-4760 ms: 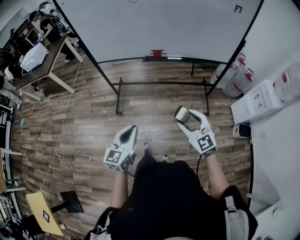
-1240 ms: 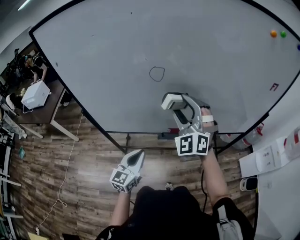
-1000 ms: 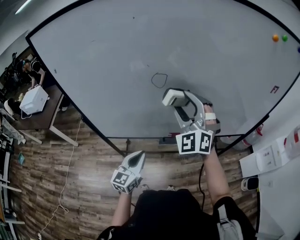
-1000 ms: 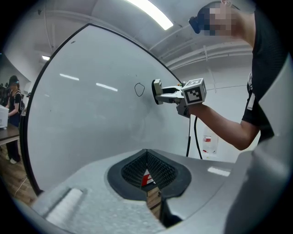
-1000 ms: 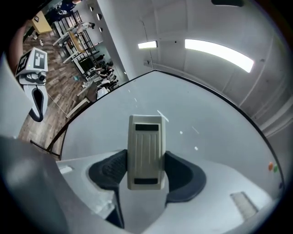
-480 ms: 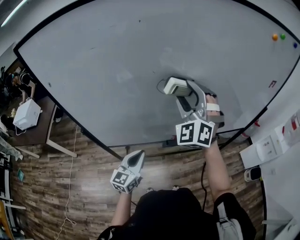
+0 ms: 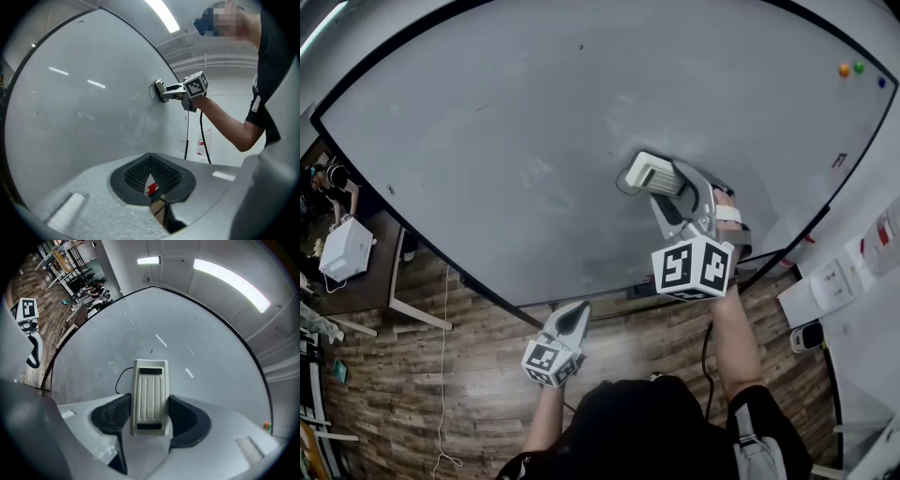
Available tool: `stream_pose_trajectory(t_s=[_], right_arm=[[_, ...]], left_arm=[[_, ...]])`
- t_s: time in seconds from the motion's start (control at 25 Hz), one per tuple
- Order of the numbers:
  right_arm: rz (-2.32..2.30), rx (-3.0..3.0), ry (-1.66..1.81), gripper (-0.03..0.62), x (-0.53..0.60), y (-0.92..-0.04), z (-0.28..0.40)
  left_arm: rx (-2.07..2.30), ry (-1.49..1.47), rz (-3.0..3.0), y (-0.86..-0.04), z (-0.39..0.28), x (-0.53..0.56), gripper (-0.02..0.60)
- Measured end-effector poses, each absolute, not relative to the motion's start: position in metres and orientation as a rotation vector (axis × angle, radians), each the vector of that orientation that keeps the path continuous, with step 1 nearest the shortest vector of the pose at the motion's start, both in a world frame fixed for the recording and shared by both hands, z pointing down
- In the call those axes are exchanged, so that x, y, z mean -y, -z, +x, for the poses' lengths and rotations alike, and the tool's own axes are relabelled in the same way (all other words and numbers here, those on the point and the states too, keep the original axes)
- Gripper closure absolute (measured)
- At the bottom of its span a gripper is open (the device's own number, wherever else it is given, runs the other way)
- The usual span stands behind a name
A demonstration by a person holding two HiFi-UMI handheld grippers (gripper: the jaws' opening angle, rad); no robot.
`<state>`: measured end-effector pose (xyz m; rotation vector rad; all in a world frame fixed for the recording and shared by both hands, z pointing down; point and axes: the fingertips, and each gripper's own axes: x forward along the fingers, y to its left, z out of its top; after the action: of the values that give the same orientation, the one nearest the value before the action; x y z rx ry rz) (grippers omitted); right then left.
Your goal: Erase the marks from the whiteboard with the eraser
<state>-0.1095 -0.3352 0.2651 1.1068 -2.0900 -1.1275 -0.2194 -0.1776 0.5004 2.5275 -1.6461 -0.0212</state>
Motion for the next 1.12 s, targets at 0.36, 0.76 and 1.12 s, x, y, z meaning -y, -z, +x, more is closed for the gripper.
stream_pose_trajectory(t_s=[0.36,0.76,1.12], right_arm=[[1.008,2.066,1.131,0.344,0.318,-0.286,-0.149],[0.957,2.0,1.162,0.344,0.31,-0.316,-0.169],[1.202,1.991,1.133,0.344,0.336,-0.244,-0.111]], left_arm=[[1.589,0.024,2.545,-0.506,-0.222,0.183,0.572],[1.578,0.023,2.532,-0.514,-0.234,0.184,0.572],[1.568,0.031,2.53,-0.516,-0.234,0.188,0.572]])
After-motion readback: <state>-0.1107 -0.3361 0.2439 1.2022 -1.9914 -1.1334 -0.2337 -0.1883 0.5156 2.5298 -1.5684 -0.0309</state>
